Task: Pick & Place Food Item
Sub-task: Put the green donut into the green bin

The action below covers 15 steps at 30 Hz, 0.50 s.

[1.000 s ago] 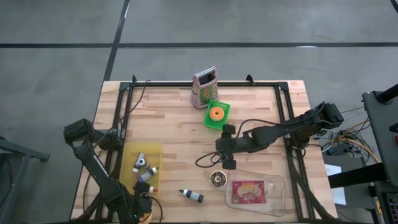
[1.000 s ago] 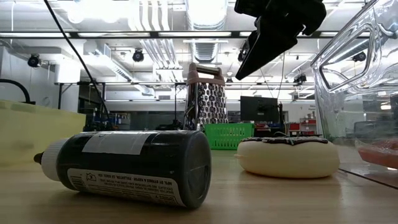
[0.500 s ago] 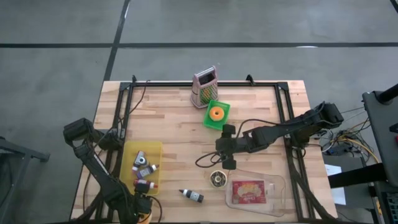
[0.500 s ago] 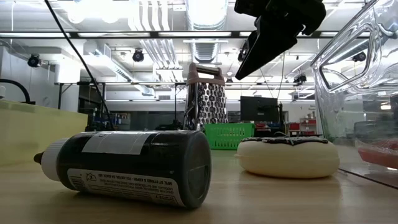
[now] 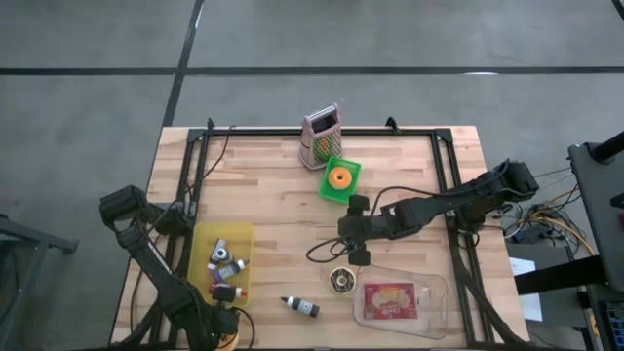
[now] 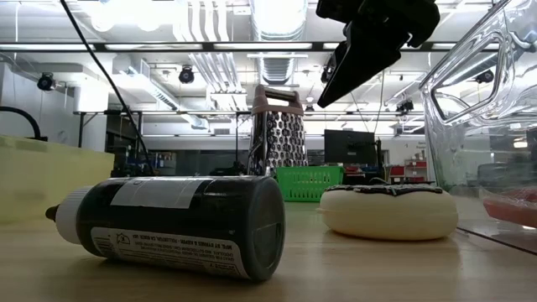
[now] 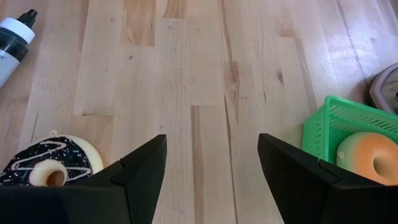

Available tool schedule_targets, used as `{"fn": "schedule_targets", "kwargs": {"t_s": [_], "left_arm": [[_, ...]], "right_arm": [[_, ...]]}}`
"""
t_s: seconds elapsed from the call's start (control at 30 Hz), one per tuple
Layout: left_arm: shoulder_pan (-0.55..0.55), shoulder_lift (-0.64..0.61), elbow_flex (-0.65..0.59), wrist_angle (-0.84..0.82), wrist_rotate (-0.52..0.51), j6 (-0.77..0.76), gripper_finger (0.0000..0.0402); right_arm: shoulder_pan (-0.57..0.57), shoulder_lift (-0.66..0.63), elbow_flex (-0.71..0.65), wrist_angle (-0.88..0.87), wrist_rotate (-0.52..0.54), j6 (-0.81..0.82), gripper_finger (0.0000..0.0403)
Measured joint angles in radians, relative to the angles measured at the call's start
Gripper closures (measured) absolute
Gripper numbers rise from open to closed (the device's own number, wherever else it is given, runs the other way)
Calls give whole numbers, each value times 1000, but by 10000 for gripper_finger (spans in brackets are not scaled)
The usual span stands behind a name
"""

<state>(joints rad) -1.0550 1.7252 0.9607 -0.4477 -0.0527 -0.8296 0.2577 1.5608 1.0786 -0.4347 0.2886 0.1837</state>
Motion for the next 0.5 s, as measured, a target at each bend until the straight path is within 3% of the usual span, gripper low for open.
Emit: {"fn": "schedule_targets", "kwargs": {"t_s": [0.13, 0.5], "left_arm": [[0, 0, 0, 4, 0, 21, 392], [-1, -4, 34, 0, -26, 59, 400]], "right_arm": [[0, 0, 0, 0, 0, 0, 156], [0, 0, 0, 0, 0, 0, 156]]}}
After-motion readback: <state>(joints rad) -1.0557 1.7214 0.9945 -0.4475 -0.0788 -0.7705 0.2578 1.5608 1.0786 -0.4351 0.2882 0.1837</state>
